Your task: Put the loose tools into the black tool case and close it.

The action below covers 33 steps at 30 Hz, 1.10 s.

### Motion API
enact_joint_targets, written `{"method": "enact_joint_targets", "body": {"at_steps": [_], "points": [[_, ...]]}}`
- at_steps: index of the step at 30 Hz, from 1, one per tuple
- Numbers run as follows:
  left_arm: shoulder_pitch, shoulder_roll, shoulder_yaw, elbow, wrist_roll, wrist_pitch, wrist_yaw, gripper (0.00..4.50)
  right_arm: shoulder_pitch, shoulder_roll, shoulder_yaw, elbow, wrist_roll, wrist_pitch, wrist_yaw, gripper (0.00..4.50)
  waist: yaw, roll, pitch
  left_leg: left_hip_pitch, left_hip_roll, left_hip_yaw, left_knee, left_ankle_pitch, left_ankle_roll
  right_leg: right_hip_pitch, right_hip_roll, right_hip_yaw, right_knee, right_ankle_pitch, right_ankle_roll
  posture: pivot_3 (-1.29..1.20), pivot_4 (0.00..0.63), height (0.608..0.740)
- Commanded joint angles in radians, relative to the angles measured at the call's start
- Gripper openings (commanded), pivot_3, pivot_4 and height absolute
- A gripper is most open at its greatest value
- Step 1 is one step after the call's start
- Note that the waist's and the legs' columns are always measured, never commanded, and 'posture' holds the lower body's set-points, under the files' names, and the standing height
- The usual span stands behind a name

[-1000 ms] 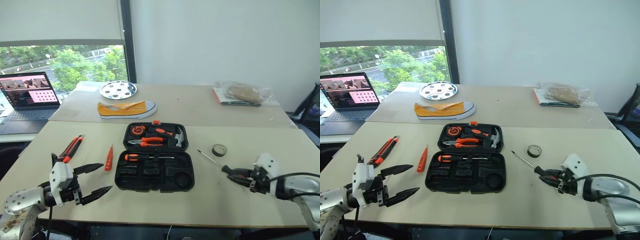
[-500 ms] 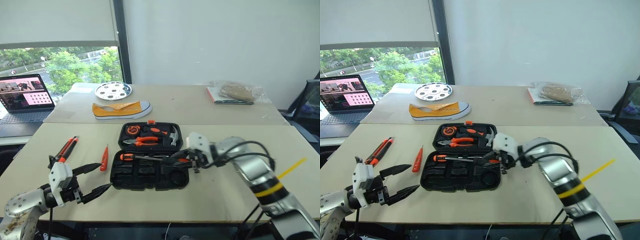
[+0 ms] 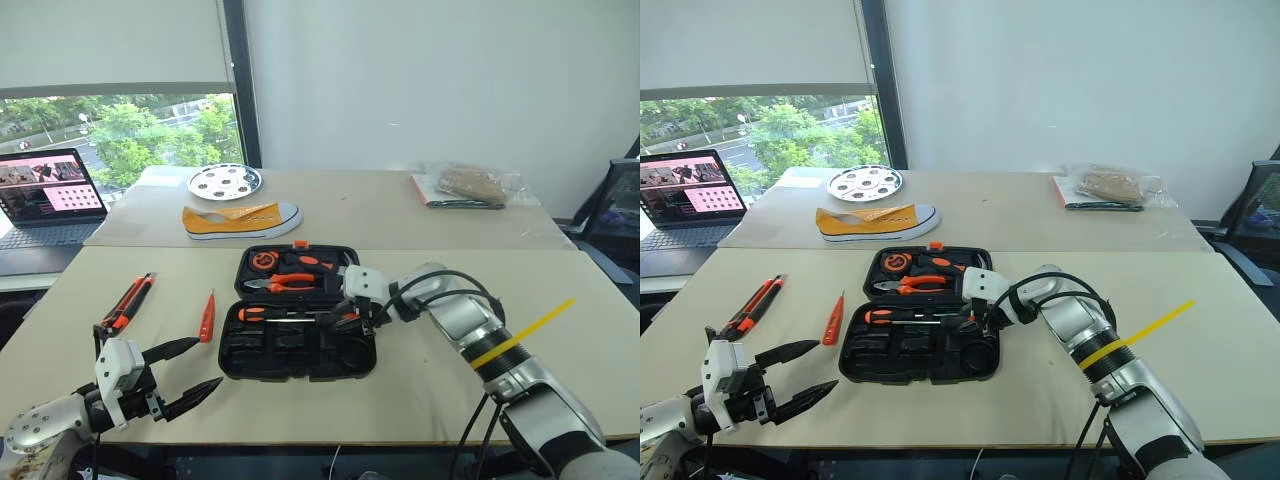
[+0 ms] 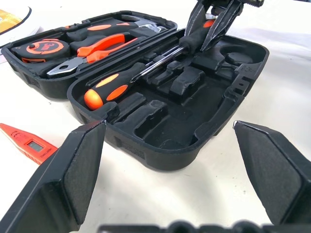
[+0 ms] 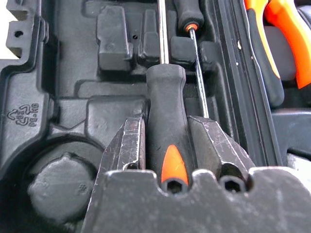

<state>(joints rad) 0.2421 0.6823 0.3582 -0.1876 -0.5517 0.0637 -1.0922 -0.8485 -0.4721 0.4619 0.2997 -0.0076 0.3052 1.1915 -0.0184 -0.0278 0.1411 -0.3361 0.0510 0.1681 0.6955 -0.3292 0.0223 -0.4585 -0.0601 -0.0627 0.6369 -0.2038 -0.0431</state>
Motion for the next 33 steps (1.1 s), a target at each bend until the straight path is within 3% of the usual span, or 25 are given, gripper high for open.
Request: {"method": "enact_joint_targets", "body": {"at_steps": [1,12,14,21,29,33], "points": [[0.004,0.009,0.032,-0.034,-0.008,-0.015,0.005,4.50,-0.008,0.016,0.016,0.027,-0.026,0.002,0.010,1.04,-0.001,0.000,0.000,0.000,0.000,0.000,0.000,0.000,0.000,0.000,0.000,0.000,0.002,0.000,0.000,0.00,0.150,0.740],[-0.001,0.003,0.022,-0.024,0.001,-0.022,0.005,4.50,-0.037,0.063,0.014,0.124,-0.050,-0.044,0.028,1.04,-0.009,0.000,0.000,0.002,0.001,-0.001,0.000,0.001,-0.003,0.000,0.000,0.000,0.006,-0.002,-0.004,0.00,0.150,0.740],[-0.011,0.007,0.020,-0.018,0.004,-0.021,0.005,4.50,-0.040,0.070,0.000,0.142,-0.047,-0.057,0.016,2.04,-0.012,0.000,-0.001,0.002,0.001,-0.001,0.000,0.001,-0.003,0.000,0.000,0.000,0.006,-0.002,-0.004,0.00,0.150,0.740],[-0.014,0.001,0.034,-0.016,0.005,-0.023,0.018,4.50,-0.046,0.061,-0.056,0.066,0.037,-0.062,0.112,4.31,-0.020,0.000,0.000,0.001,0.001,-0.002,-0.001,0.002,-0.003,-0.001,0.000,0.000,0.006,-0.002,-0.004,0.00,0.150,0.740],[-0.028,-0.015,0.033,-0.013,0.009,-0.028,0.046,4.50,-0.056,0.005,-0.156,-0.014,0.156,-0.005,0.196,4.31,-0.017,0.000,0.000,-0.001,0.000,-0.003,-0.001,0.001,-0.002,-0.002,-0.001,-0.002,0.004,-0.002,-0.004,0.00,0.150,0.740],[-0.023,-0.011,0.036,-0.010,0.005,-0.024,0.040,4.50,-0.025,0.009,-0.168,0.002,0.143,-0.028,0.145,3.33,-0.018,0.000,0.000,-0.001,0.001,-0.003,-0.001,0.001,-0.002,-0.002,-0.001,-0.002,0.005,-0.002,-0.004,0.00,0.150,0.740]]}}
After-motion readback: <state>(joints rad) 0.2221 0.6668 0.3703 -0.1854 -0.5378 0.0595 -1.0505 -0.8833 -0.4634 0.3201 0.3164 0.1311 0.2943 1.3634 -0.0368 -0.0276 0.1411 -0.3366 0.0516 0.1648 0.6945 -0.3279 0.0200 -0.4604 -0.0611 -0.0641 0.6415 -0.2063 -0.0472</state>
